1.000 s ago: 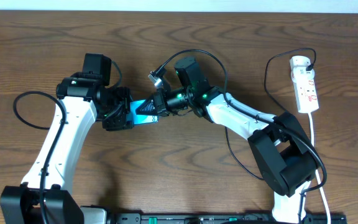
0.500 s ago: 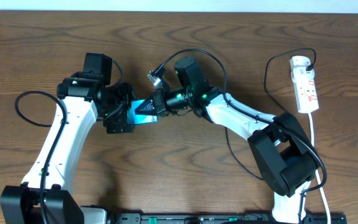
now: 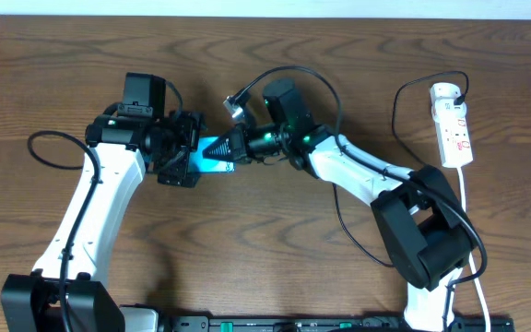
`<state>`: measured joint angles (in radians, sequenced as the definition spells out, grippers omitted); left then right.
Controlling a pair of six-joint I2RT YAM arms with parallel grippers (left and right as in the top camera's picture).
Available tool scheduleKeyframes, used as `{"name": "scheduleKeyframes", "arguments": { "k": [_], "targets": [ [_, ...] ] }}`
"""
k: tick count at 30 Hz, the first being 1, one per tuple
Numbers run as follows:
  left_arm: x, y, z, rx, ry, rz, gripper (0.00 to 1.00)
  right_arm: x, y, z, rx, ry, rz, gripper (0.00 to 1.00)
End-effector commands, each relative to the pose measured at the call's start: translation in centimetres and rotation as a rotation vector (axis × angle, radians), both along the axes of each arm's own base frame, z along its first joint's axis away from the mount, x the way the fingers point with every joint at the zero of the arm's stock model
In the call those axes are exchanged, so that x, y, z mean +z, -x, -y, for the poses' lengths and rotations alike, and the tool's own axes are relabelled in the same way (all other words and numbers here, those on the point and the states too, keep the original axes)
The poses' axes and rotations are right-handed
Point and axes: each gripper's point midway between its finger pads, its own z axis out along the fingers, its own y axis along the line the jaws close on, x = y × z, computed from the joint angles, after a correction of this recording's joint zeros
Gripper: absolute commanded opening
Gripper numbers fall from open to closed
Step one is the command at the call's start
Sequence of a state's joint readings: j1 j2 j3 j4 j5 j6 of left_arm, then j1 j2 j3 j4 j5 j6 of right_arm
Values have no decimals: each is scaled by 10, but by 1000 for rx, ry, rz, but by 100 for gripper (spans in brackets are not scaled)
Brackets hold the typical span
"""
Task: Plug charger to phone and switch on socket
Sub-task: 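Open the left gripper and pull the phone away with the right gripper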
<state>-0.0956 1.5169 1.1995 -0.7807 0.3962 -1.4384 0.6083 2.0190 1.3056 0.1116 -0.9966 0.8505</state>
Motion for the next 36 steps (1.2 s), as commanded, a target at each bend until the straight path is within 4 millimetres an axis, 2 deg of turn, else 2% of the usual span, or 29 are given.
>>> {"name": "scheduleKeyframes", "arguments": {
  "k": [1, 15, 25, 28, 32, 34, 36],
  "targets": [
    [20, -22, 3, -124, -6, 171, 93, 7, 22, 2, 102, -37, -49, 1],
    [64, -46, -1, -293, 78, 452, 93, 7, -22, 40, -26, -32, -82, 1],
    [88, -48, -3, -346, 204, 553, 93, 7, -58, 78, -144, -35, -121, 1],
    [106, -53, 1, -406, 237, 657, 93, 8, -70, 91, -195, -39, -168, 1],
    [131, -59, 9, -491, 264, 804, 93, 16, -82, 96, -251, -61, -235, 1],
    [142, -60, 13, -528, 273, 866, 93, 24, -88, 96, -277, -88, -264, 1],
    [152, -61, 15, -556, 280, 919, 93, 41, -98, 93, -314, -141, -297, 1]
  ]
}}
